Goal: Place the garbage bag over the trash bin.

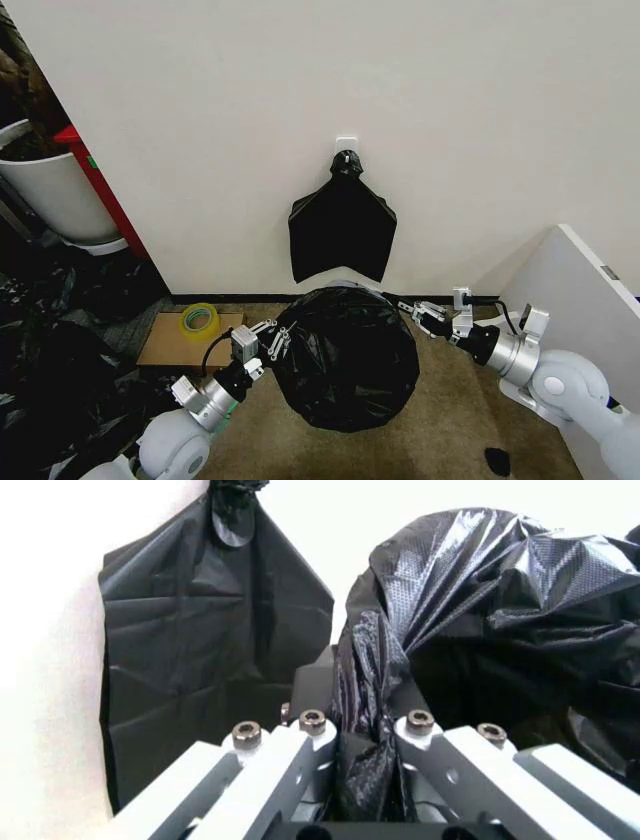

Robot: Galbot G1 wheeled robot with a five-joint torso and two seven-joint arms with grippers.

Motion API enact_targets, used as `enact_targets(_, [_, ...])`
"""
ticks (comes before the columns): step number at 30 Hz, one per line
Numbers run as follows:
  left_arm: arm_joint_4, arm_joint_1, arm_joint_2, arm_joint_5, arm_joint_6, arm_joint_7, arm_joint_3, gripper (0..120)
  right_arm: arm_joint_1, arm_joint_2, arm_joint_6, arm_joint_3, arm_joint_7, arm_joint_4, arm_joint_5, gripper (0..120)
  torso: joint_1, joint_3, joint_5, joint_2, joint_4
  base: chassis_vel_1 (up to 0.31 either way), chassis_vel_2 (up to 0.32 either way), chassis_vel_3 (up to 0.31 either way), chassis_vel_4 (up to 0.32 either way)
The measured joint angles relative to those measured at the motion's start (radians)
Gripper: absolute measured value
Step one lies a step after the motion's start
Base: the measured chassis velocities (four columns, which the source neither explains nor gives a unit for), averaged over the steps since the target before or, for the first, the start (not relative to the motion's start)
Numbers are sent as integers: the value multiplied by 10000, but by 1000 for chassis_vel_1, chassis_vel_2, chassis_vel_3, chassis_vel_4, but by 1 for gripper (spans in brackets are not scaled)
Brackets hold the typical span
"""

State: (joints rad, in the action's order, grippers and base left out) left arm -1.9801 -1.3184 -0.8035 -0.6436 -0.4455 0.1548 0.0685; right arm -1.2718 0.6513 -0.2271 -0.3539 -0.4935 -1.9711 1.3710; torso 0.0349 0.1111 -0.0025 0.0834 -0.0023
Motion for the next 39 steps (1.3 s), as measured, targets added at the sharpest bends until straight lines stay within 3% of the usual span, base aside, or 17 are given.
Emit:
enact_targets(12, [-76, -34, -8, 144, 0, 11, -27, 4, 737, 314, -77, 777, 947, 657, -1416, 0, 0, 1, 1, -1, 1, 0, 0, 0, 0])
enact_targets(18, [-56, -46, 21, 159, -67, 39, -1, 4, 417, 105, -178, 25, 558, 356, 174, 0, 0, 0, -2, 0, 1, 0, 0, 0, 0])
enact_targets(26, [43, 17, 29, 192, -115, 119, -24, 4, -329, -110, -224, -502, -228, 54, 776, 25, 0, 0, 1, 0, 0, 0, 0, 0, 0])
enact_targets(36, [23, 4, 87, 209, -160, 146, -28, 4, -418, -174, -283, -292, -776, -52, 192, 67, 0, 0, 1, 0, 1, 0, 0, 0, 0])
enact_targets(39, [23, 4, 90, 221, -176, 149, -34, 4, -367, -182, -256, -208, -817, -52, 11, 74, 0, 0, 0, 0, 1, 0, 0, 0, 0])
